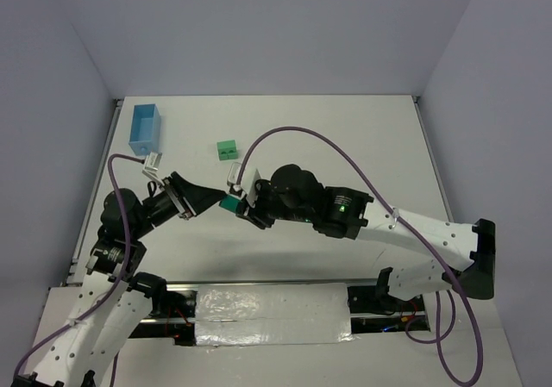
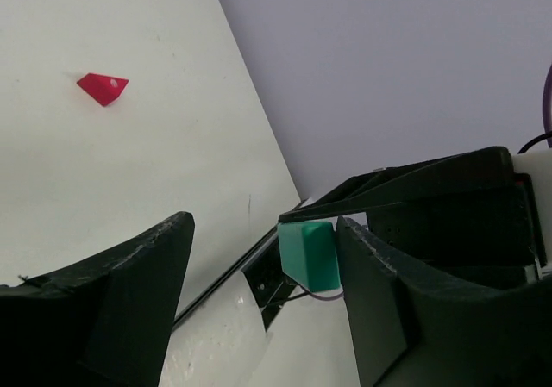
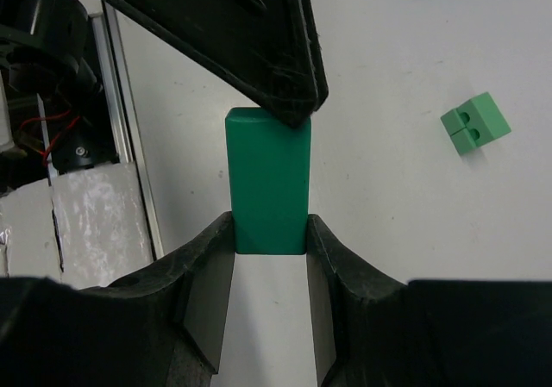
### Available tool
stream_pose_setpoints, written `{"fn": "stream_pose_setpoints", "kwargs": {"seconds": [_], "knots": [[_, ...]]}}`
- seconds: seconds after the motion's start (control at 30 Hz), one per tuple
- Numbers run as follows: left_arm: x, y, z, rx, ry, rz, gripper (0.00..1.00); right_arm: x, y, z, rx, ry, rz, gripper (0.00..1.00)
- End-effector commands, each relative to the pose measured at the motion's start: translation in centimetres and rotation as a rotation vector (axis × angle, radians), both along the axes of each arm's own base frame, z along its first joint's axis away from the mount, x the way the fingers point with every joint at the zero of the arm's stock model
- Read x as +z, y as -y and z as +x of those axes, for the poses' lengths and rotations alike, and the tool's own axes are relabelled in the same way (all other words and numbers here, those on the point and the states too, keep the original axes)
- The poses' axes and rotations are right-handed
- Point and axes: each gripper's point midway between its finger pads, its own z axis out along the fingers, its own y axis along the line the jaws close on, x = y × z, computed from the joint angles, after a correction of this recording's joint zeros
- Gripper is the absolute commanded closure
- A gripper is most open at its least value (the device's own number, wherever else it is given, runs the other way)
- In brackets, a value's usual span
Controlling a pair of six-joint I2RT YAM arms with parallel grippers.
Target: Build the wood block tower
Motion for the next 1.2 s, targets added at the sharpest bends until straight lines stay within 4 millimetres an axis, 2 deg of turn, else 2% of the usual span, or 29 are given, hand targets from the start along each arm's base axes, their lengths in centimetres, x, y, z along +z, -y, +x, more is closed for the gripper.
{"fn": "stream_pose_setpoints", "kwargs": {"seconds": [0.0,0.1,0.23,0.37,0.4,0.43,0.5,0.57,0.6,0.67,0.83,0.87,0.93,1.0,1.03,1.1,1.17], "knots": [[1.6,0.7,-0.6,-0.061,0.080,-0.008,0.22,2.4,-1.1,-0.9,0.069,0.053,0.039,0.80],[2.0,1.0,-0.8,-0.089,0.091,-0.010,0.22,2.2,-1.1,-1.4,0.103,0.063,0.017,0.80],[2.2,1.2,-1.6,-0.130,0.115,0.007,0.22,2.2,-0.5,-0.9,0.097,0.097,-0.021,0.80],[1.6,1.8,-2.7,-0.213,0.120,0.036,0.21,2.4,-0.3,-1.3,0.135,0.113,-0.057,0.80],[1.3,1.9,-2.9,-0.233,0.115,0.042,0.21,1.9,-0.3,-1.4,0.146,0.111,-0.089,0.80],[1.3,2.1,-3.4,-0.272,0.123,0.049,0.21,2.4,-0.5,-1.5,0.151,0.118,-0.090,0.80],[0.4,2.2,-3.9,-0.303,0.090,0.082,0.21,1.7,-0.6,-1.5,0.150,0.118,-0.150,0.81],[-0.1,2.2,-4.0,-0.325,0.087,0.118,0.22,0.8,-0.8,-2.4,0.175,0.123,-0.213,0.82],[-0.1,2.2,-4.0,-0.333,0.074,0.124,0.22,0.3,-1.0,-1.8,0.130,0.153,-0.254,0.82],[-0.3,2.3,-4.3,-0.354,0.058,0.134,0.22,-0.4,-1.2,-2.0,0.108,0.186,-0.304,0.84],[-0.1,2.0,-4.3,-0.354,0.048,0.179,0.27,-1.5,-0.9,-1.4,0.050,0.241,-0.354,0.86],[-0.2,1.9,-4.5,-0.359,0.043,0.193,0.34,-1.4,-0.8,-1.6,0.048,0.253,-0.345,0.86],[-0.5,1.8,-4.6,-0.358,0.030,0.212,0.35,-1.1,-0.6,-1.7,0.037,0.274,-0.338,0.87],[-1.1,1.7,-4.9,-0.367,0.010,0.230,0.43,-0.6,-0.6,-2.2,0.047,0.289,-0.329,0.87],[-1.1,1.7,-4.9,-0.369,0.006,0.231,0.44,-0.5,-0.6,-2.5,0.052,0.292,-0.329,0.87],[-1.3,1.7,-5.0,-0.379,-0.008,0.234,0.51,-0.7,-0.5,-2.8,0.059,0.295,-0.347,0.87],[-1.6,1.6,-4.8,-0.380,-0.020,0.251,0.53,-1.0,-0.3,-2.5,0.036,0.301,-0.378,0.87]]}}
